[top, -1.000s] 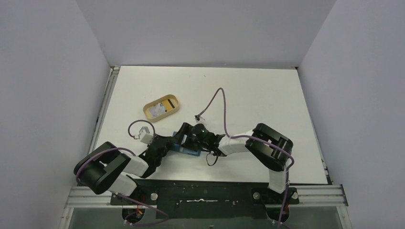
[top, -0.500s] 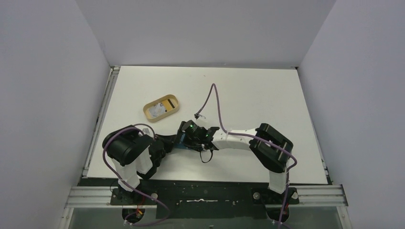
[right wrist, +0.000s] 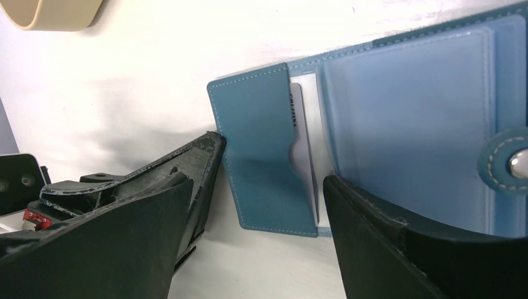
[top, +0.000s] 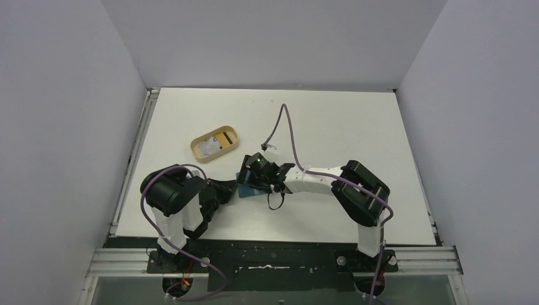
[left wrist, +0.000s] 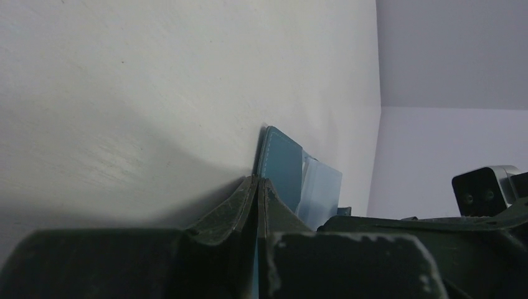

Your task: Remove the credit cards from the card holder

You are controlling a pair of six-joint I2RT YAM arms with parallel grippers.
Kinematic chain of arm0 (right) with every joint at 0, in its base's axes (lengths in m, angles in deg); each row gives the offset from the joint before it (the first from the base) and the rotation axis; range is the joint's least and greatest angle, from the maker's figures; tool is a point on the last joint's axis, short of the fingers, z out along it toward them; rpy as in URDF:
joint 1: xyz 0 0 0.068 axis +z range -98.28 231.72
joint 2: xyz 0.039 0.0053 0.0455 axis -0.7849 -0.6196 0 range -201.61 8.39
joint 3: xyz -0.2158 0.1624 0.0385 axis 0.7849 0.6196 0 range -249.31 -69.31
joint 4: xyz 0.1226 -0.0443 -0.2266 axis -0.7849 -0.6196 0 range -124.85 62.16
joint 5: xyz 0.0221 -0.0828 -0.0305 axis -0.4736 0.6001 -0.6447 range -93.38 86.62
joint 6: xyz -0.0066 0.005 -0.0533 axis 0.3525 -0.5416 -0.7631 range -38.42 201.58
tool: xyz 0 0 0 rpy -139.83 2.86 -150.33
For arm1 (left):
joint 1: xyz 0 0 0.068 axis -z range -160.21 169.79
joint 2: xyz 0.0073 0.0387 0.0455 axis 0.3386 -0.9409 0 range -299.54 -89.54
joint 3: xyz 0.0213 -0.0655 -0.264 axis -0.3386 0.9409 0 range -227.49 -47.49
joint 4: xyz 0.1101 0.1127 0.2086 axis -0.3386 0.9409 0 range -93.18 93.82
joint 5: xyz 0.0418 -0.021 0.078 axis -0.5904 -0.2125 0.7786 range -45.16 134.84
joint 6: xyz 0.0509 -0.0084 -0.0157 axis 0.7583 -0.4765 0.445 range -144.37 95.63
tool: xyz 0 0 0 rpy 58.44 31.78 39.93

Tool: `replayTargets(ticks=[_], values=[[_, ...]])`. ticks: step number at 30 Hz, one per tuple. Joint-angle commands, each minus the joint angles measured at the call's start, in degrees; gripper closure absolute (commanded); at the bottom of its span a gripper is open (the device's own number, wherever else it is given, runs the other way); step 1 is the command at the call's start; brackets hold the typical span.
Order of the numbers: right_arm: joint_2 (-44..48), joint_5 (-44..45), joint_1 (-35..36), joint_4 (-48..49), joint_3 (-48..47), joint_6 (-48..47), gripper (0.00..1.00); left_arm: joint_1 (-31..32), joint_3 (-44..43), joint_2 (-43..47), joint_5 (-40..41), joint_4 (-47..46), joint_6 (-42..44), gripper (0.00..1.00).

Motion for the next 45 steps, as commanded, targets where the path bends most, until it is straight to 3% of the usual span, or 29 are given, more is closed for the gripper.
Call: replayTargets(ticks=[1, 4, 9, 19, 22, 29, 37, 40, 45], values=[[-2.52, 4.62, -1.47, 1.13, 2.22, -4.47, 0.19, -0.92, 2.98, -3.34, -2.34, 16.78, 3.82, 1.00], [-2.11, 3.60, -1.67, 5.50, 3.77, -5.64, 0.19, -1.21, 2.98, -3.46, -2.70, 16.68, 4.15, 1.00], [-4.46, 2.84, -1.53, 4.08, 0.65, -7.09, 0.19, -1.31, 2.98, -3.46, -2.89, 16.52, 4.16, 1.00], [-6.70, -3.16, 1.05, 6.33, -1.46, -0.34, 0.19, -1.31, 2.98, -3.34, -3.30, 15.94, 3.92, 1.00], [-5.42, -7.75, 1.25, 14.12, 0.26, 1.83, 0.19, -1.31, 2.98, -3.34, -3.33, 15.72, 4.07, 1.00], [-4.54, -21.73, 0.17, 42.38, 6.12, 5.48, 0.20, -1.31, 4.30, -3.45, -3.33, 14.67, 3.96, 1.00], [-10.32, -27.00, 0.45, 64.87, 9.12, 8.54, 0.21, -1.31, 4.38, -3.41, -3.24, 14.40, 3.85, 1.00], [-11.71, -27.20, 0.65, 67.84, 9.71, 8.54, 0.21, -1.33, 4.42, -3.43, -3.23, 14.24, 3.73, 1.00], [-9.67, -28.15, 1.48, 59.53, 8.27, 8.54, 0.21, -1.40, 4.38, -3.45, -3.06, 14.50, 3.74, 1.00]])
